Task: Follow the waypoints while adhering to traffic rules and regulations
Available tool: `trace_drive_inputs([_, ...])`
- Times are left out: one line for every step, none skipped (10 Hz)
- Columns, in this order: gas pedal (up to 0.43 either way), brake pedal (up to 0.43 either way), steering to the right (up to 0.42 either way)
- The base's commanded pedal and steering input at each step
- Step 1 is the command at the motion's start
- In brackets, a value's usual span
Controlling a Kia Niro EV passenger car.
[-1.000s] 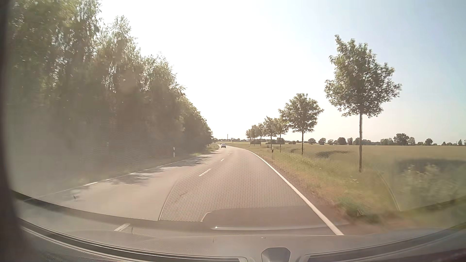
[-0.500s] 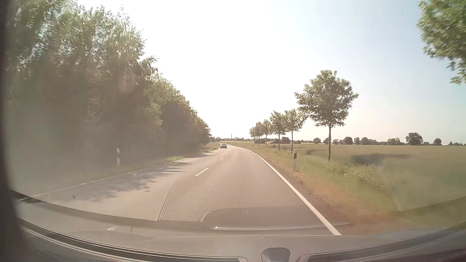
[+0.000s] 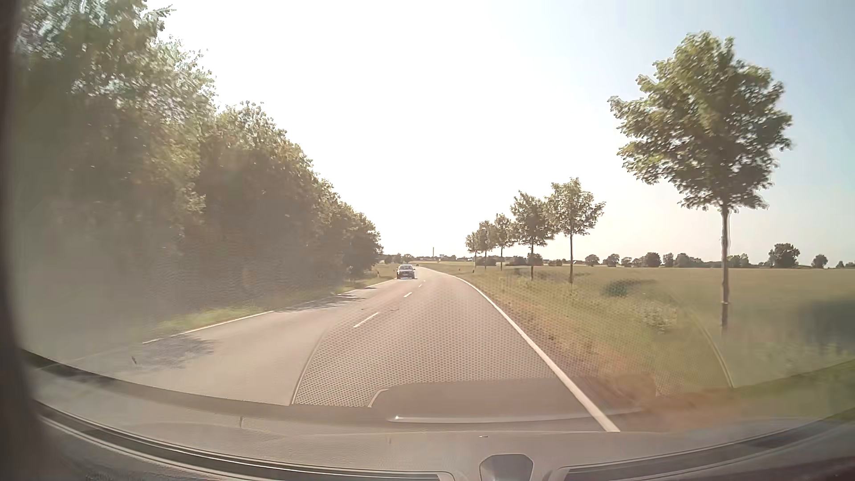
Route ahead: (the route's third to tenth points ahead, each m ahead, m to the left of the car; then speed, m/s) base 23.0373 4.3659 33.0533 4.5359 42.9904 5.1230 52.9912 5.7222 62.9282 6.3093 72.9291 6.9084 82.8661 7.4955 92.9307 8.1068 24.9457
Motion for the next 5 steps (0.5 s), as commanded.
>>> trace_drive_inputs([0.280, 0.006, -0.005])
trace_drive_inputs([0.280, 0.006, -0.005])
trace_drive_inputs([0.280, 0.006, -0.005])
trace_drive_inputs([0.280, 0.006, -0.005])
trace_drive_inputs([0.280, 0.006, -0.005])
